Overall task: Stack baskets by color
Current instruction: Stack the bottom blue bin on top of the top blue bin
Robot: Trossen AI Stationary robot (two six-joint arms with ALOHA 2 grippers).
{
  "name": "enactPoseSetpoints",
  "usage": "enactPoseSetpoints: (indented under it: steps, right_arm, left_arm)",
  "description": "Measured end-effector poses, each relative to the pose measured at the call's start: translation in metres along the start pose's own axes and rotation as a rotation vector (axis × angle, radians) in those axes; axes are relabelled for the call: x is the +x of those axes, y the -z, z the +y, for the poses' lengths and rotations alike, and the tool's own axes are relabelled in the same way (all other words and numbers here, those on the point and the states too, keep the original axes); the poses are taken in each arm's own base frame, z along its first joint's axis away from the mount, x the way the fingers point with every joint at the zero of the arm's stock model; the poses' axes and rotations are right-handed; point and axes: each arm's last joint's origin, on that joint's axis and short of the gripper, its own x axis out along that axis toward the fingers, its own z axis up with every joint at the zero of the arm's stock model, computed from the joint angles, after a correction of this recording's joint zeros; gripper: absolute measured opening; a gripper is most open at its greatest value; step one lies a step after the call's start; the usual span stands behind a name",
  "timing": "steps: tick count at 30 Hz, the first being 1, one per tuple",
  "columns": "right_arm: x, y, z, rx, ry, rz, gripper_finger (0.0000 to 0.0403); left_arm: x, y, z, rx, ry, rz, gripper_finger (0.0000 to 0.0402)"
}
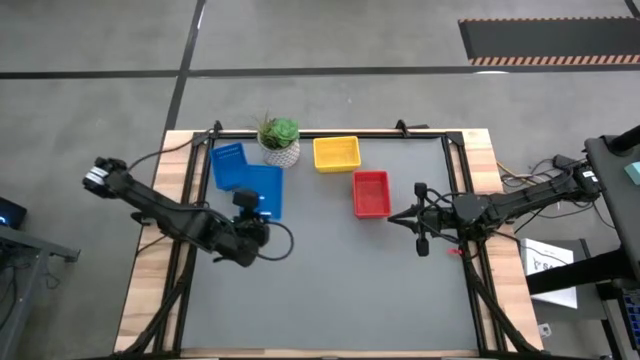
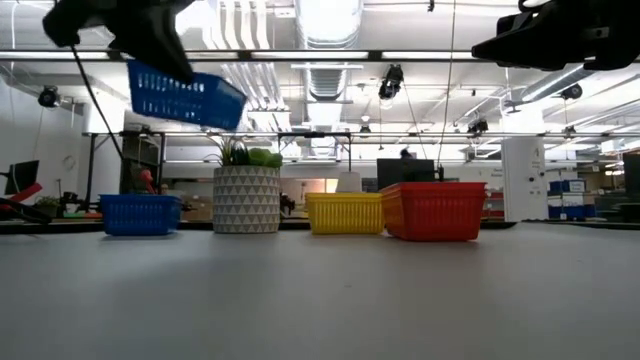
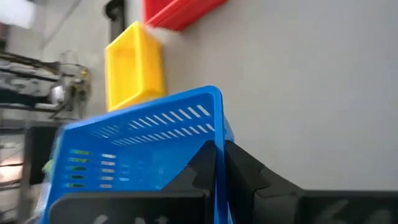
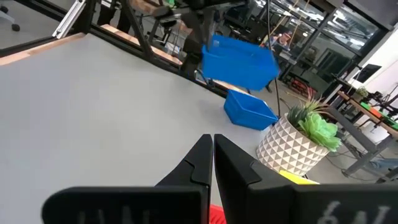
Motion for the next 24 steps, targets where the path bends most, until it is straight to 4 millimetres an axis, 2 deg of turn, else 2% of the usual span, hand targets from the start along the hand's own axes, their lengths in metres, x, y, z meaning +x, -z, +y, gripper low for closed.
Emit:
enactPoseSetpoints:
  steps: [5,12,17,24]
  right_arm:
    - [0.0,0.0,0.0,-0.002,0.001,-0.002,0.0009]
    - [0.0,0.0,0.0,-0.003,0.001,-0.002,0.0009]
    - [0.0,0.0,0.0,-0.003,0.001,-0.002,0.0009]
    - [0.0,0.0,0.0,-0.003,0.001,-0.003,0.0009]
  left_arm:
    - [0.002,0.041,0.007,-0.014,-0.05,0.024,0.0]
    - [0.01,0.093,0.007,-0.029,-0.081,0.055,0.0]
    - [0.002,0.096,0.021,-0.094,-0.178,0.019,0.0]
    - [0.002,0.104,0.035,-0.199,-0.277,0.037,0.0]
